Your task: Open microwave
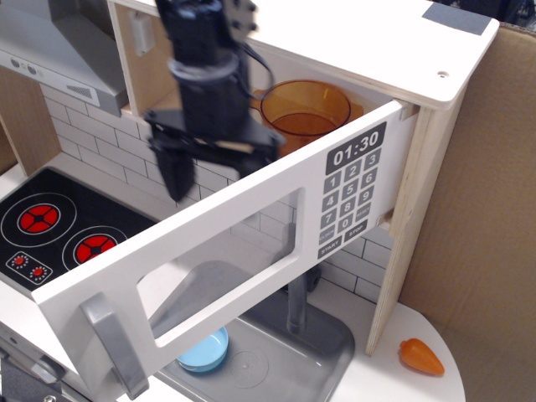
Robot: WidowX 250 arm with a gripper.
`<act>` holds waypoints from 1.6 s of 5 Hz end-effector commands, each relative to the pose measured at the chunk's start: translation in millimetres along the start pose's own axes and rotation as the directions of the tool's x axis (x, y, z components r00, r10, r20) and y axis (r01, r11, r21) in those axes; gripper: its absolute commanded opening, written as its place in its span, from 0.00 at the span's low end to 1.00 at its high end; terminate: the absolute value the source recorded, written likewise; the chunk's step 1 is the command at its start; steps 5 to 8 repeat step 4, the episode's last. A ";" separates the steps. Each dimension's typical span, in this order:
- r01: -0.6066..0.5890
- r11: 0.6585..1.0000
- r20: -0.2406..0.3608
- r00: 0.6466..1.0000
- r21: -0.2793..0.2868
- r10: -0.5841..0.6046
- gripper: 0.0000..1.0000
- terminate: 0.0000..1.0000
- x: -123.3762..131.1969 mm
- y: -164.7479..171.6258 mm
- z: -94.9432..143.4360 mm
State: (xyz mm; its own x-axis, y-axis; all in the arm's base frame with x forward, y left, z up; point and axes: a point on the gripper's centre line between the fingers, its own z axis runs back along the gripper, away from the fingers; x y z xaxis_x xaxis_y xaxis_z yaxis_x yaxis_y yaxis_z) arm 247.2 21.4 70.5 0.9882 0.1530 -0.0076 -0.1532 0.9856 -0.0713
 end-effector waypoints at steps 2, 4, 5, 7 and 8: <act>-0.058 0.998 0.054 0.997 0.007 0.057 1.00 0.00 12.4 60.0 15.9; -0.058 0.998 0.054 0.997 0.007 0.057 1.00 1.00 12.4 60.0 15.9; -0.058 0.998 0.054 0.997 0.007 0.057 1.00 1.00 12.4 60.0 15.9; -0.058 0.998 0.054 0.997 0.007 0.057 1.00 1.00 12.4 60.0 15.9; -0.058 0.998 0.054 0.997 0.007 0.057 1.00 1.00 12.4 60.0 15.9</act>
